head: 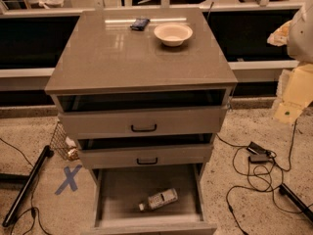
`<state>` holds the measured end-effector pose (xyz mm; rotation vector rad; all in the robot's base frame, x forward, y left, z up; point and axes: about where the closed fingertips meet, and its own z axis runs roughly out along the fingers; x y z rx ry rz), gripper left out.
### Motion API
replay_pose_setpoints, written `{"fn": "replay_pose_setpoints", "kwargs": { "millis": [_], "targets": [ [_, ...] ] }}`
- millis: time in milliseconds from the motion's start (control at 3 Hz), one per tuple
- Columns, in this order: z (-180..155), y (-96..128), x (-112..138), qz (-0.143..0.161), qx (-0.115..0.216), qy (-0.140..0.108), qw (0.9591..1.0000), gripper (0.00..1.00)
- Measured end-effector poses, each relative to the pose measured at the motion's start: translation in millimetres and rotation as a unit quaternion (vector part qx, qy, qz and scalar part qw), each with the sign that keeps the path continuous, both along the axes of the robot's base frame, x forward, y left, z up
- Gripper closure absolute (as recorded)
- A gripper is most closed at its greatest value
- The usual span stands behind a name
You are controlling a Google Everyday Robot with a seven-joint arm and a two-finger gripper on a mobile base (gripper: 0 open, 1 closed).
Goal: Pick blue plastic bottle from bottom drawer and place on counter
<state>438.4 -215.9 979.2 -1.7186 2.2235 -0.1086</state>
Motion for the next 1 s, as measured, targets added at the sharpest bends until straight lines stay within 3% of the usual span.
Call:
{"fn": "replay_pose_setpoints", "kwargs": {
  "millis": [333, 667, 1000],
  "targets": [
    [0, 0, 0, 0.0, 0.0, 0.0, 1.0, 0.0],
    [-45, 21, -1, 0.025, 0.01, -0.007, 0.9996, 0.0],
    [-124, 41, -22, 0.068, 0.077, 0.01, 0.9946, 0.0]
  ]
}}
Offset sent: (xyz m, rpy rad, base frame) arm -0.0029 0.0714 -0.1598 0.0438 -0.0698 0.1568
